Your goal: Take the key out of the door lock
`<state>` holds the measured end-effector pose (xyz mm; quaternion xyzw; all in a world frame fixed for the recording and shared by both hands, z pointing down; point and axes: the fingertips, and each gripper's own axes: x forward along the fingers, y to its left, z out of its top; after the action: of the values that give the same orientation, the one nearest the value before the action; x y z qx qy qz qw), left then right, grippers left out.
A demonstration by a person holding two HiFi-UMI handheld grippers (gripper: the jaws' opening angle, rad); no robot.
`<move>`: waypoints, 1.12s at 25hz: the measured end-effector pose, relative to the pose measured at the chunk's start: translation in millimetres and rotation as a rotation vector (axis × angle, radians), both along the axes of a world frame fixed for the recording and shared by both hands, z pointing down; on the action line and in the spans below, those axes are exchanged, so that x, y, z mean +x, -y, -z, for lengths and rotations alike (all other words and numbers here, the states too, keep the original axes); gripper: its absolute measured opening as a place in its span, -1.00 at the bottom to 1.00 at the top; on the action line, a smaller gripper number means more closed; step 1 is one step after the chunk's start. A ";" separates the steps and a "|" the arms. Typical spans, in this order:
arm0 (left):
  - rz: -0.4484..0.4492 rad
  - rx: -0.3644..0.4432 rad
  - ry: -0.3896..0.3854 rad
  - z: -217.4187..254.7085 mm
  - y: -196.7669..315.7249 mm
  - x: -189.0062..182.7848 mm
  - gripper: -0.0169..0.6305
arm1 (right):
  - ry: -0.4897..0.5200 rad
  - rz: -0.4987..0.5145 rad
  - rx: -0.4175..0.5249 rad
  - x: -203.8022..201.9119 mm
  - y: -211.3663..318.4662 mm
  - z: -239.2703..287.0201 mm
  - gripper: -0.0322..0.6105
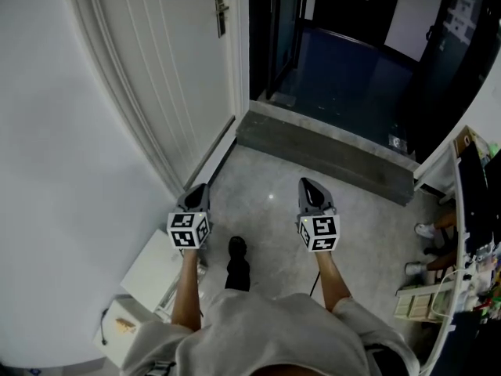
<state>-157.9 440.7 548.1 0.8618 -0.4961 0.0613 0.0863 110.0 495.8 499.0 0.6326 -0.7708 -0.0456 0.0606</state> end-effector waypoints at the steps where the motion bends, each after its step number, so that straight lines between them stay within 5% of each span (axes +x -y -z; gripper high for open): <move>1: -0.003 0.002 -0.001 0.3 14.9 -0.2 -0.89 | -0.003 0.000 0.001 -1.5 14.1 0.3 -0.83; 21: -0.068 0.030 -0.013 42.5 353.4 -13.8 -0.89 | -0.025 -0.012 0.020 -37.4 344.5 41.5 -0.83; 28: -0.087 0.020 -0.014 36.2 423.8 -14.3 -0.89 | -0.028 -0.021 0.000 -45.6 408.9 30.9 -0.83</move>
<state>-172.2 16.8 511.9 0.8837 -0.4583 0.0540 0.0784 64.4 86.9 468.1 0.6401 -0.7630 -0.0538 0.0717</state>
